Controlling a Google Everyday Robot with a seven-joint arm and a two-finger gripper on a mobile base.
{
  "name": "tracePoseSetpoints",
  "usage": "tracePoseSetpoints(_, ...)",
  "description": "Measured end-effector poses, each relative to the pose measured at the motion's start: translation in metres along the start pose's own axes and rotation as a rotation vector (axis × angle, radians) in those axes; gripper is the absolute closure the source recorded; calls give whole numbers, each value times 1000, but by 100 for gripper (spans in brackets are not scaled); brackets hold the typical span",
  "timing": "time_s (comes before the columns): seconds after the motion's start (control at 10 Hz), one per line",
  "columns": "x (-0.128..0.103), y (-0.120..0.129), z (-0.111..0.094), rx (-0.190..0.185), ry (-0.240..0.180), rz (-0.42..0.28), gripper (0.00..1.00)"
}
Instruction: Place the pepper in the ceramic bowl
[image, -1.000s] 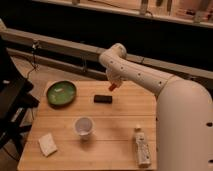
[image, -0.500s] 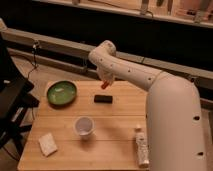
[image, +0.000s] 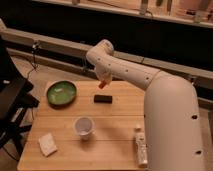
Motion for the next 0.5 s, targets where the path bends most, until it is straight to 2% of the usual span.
tracePoseSetpoints(0.3, 2, -1, -2, 19, 2, -22, 100)
tracePoseSetpoints(0.5, -2, -11, -3, 35, 3, -36, 100)
